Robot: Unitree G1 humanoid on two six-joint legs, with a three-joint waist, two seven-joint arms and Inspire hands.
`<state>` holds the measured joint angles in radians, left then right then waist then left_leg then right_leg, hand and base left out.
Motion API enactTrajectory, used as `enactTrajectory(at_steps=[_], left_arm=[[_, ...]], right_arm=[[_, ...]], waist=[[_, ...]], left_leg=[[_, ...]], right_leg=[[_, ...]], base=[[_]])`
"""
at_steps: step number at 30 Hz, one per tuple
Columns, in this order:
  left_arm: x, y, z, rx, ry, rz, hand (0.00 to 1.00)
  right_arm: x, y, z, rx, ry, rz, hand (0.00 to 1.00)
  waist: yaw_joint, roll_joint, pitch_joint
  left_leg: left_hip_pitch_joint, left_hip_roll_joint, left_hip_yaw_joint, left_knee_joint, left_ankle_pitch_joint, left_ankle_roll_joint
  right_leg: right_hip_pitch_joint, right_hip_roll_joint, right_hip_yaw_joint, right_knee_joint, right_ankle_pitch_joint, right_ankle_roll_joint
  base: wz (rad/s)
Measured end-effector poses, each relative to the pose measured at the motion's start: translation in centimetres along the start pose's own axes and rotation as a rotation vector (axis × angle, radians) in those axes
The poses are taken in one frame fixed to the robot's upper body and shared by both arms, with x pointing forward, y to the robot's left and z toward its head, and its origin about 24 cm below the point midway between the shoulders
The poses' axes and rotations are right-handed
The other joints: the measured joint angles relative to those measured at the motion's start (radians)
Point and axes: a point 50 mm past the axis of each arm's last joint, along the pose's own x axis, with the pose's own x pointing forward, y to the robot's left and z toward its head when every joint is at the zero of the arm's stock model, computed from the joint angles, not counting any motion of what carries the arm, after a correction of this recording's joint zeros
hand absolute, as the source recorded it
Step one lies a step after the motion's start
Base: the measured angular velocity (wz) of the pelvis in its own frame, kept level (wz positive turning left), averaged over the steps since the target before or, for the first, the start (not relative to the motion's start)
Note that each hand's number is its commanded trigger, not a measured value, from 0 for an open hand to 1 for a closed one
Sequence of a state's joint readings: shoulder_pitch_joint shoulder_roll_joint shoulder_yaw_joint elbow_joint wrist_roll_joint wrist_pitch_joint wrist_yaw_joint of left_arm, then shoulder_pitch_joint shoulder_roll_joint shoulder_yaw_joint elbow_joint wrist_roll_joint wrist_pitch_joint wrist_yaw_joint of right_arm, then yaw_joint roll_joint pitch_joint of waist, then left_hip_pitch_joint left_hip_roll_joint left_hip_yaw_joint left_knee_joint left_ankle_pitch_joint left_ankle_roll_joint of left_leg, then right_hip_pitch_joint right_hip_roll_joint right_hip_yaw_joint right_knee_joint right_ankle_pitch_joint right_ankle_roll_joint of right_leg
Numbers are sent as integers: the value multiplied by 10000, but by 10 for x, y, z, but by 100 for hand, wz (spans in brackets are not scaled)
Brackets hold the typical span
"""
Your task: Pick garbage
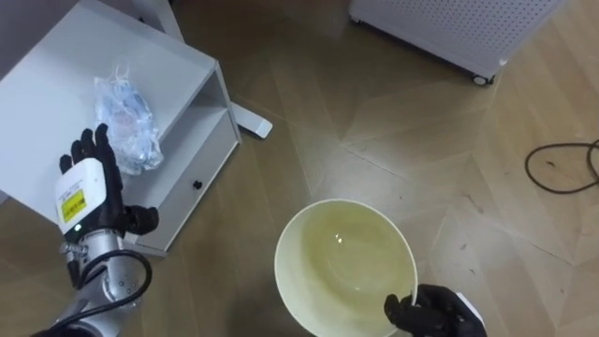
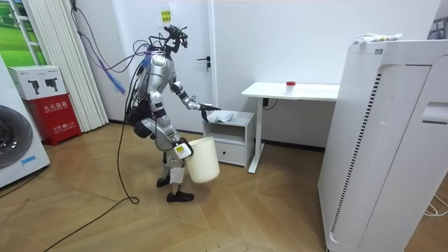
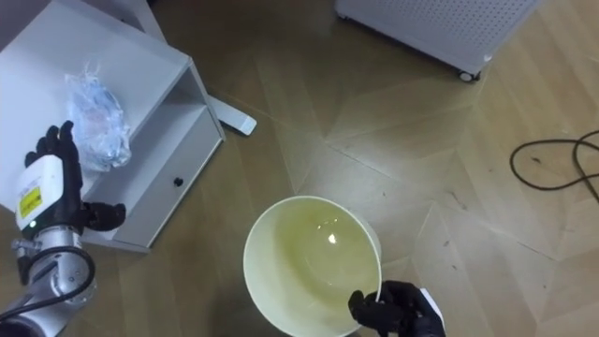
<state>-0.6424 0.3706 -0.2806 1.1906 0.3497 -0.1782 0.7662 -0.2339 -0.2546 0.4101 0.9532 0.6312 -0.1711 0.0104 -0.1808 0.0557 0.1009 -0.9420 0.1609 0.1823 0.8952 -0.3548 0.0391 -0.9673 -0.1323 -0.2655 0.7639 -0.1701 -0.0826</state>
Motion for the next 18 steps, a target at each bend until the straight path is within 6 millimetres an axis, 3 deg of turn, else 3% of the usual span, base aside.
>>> enactTrajectory(at_steps=[18], left_arm=[[8, 5, -2, 785, 160, -173, 0]], right_arm=[[0, 0, 4, -44, 10, -4, 100]], waist=[[-70, -17, -10]], left_leg=[[-286, -22, -86, 37, 2, 3]], right_leg=[[-176, -33, -106, -3, -4, 6]], base=[[0]])
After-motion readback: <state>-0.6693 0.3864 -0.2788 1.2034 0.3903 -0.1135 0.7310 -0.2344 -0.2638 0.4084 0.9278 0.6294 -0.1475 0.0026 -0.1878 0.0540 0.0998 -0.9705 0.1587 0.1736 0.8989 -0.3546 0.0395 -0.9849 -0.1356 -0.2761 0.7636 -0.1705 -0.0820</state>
